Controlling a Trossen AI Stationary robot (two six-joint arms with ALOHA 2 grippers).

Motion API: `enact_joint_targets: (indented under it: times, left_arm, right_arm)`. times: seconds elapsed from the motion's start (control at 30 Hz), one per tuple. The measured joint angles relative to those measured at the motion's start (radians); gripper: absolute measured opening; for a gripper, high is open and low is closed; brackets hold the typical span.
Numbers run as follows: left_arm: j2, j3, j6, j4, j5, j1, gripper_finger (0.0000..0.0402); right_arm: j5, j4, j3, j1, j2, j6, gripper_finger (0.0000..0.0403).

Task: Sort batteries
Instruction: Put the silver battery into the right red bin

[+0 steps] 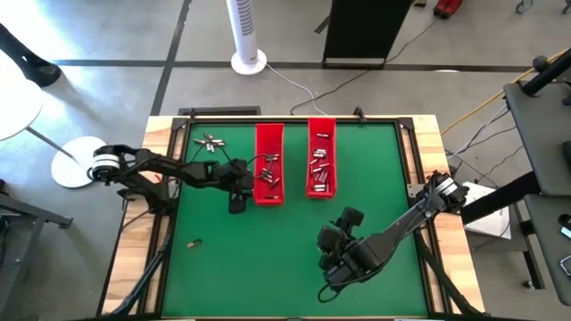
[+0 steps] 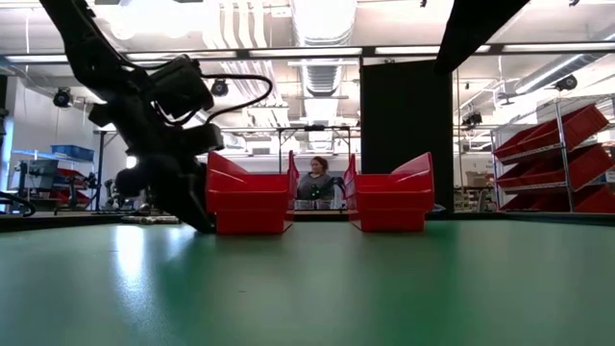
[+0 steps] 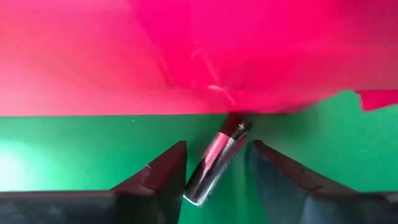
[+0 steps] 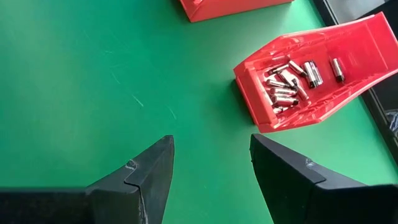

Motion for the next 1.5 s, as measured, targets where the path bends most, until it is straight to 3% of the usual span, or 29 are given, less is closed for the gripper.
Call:
enact_joint_targets:
  times: [0.2, 0.4, 0.83, 0.97, 1.1, 1.23, 1.5]
  left_arm:
    - [-0.007, -0.021, -0.059, -0.012, 0.052, -0.005, 0.0091]
    - [-0.010, -0.088, -0.158, 0.085, 0.039, -0.036, 0.0042]
    - [-0.144, -0.108, -0.446, -0.053, -0.130, -0.387, 0.0037]
    - [-0.178, -0.112, -0.548, -0.015, -0.150, -0.498, 0.0037]
    - [-0.178, -0.109, -0.616, 0.094, -0.220, -0.593, 0.0037]
    - [-0.132, -0.095, -0.662, 0.197, -0.275, -0.660, 0.0037]
    - [0.134, 0.065, -0.660, 0.394, -0.312, -0.722, 0.0037]
  right_arm:
    - [0.000, 0.000, 0.000, -0.002, 0.000, -0.001, 0.0206]
    - [0.000, 0.002, 0.000, -0.002, 0.000, -0.012, 0.0206]
    - [0.001, 0.006, 0.000, -0.004, 0.000, -0.076, 0.0206]
    - [0.005, 0.030, -0.003, -0.014, 0.000, -0.089, 0.0206]
    - [0.035, 0.191, -0.053, -0.014, 0.000, -0.182, 0.0206]
    - [0.019, 0.462, -0.155, -0.013, 0.000, -0.315, 0.0206]
    - [-0.040, 1.181, -0.448, -0.014, 0.001, -0.552, 0.0206]
